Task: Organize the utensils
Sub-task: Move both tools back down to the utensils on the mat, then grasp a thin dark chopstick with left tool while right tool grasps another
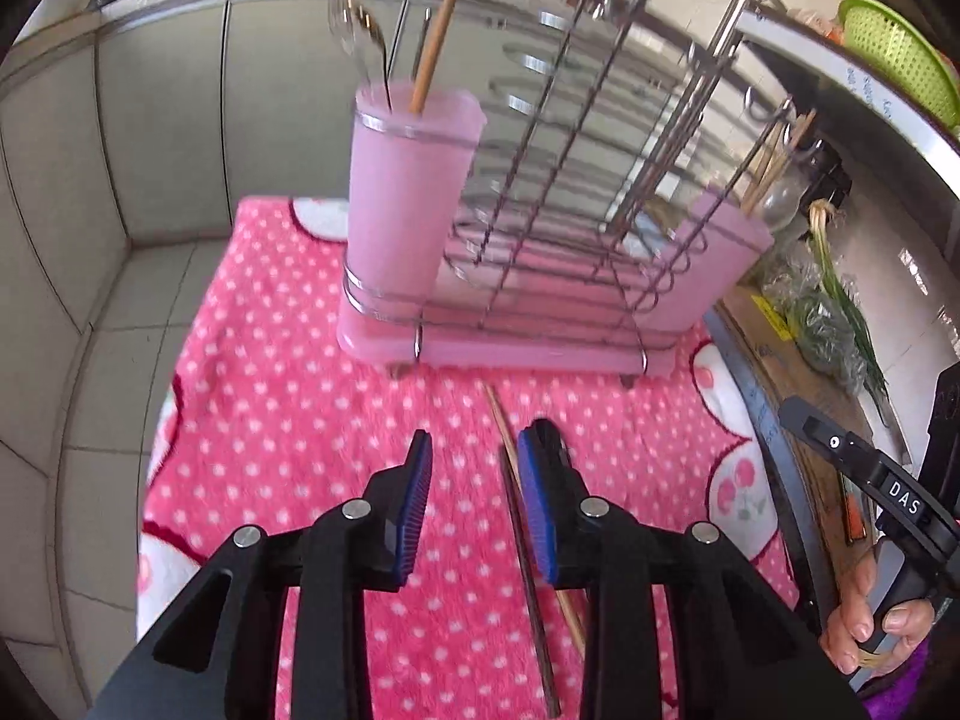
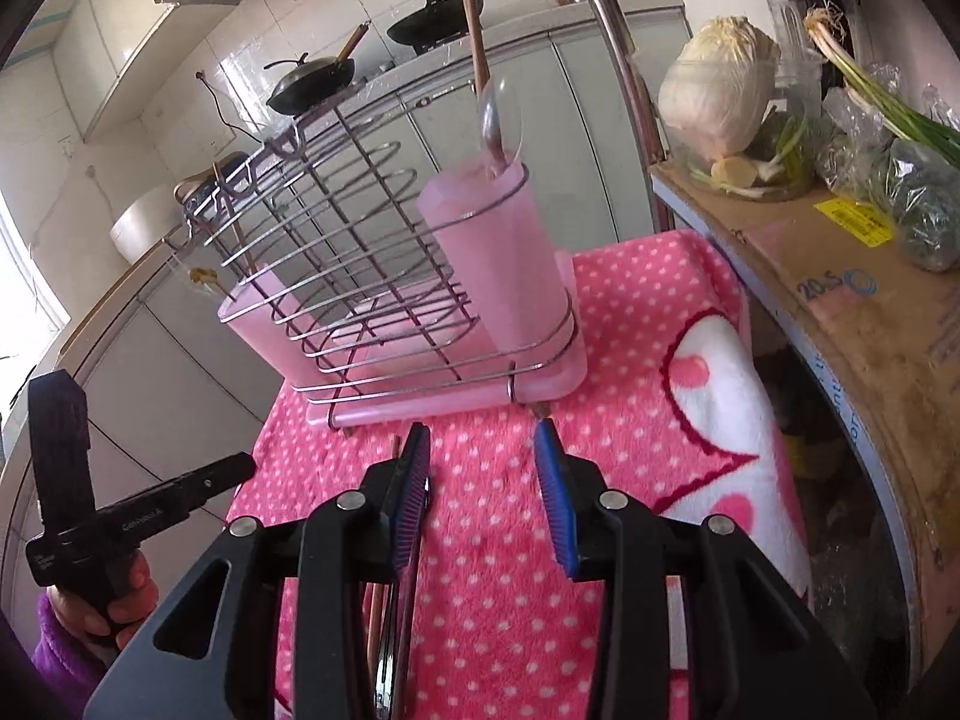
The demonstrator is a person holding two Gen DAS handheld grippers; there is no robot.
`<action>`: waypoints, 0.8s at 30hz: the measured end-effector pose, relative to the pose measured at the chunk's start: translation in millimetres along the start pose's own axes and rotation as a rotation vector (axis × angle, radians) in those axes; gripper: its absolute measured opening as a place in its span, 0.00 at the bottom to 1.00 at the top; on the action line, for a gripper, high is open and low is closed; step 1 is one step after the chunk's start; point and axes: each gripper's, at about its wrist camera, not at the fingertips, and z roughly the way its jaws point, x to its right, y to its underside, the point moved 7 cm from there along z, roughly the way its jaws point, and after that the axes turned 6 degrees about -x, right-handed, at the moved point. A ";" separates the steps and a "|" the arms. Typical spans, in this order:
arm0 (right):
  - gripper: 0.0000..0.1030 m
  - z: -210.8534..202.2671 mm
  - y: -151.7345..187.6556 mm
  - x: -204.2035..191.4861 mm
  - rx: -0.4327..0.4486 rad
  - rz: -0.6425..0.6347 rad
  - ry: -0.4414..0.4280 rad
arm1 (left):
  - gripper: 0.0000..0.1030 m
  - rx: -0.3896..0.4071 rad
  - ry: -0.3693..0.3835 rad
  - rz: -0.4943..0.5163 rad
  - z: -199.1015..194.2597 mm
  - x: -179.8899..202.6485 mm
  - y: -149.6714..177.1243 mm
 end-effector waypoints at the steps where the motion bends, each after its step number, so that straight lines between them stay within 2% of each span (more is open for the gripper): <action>1: 0.36 1.7 4.3 -0.1 -0.014 0.000 0.002 | 0.20 -0.050 0.011 -0.015 9.9 0.8 4.8; 4: 0.36 7.8 13.6 -0.1 -0.061 0.003 -0.004 | 0.15 -0.178 0.038 -0.050 36.1 5.3 15.6; 8: 0.36 14.5 23.2 1.7 -0.112 0.023 -0.028 | 0.13 -0.262 0.011 -0.056 59.4 11.8 20.4; 15: 0.36 20.0 31.8 7.8 -0.150 0.044 -0.042 | 0.12 -0.323 -0.078 -0.014 85.9 22.1 19.0; 24: 0.36 26.1 34.7 7.3 -0.178 0.050 -0.062 | 0.11 -0.365 -0.124 0.010 110.8 32.9 18.6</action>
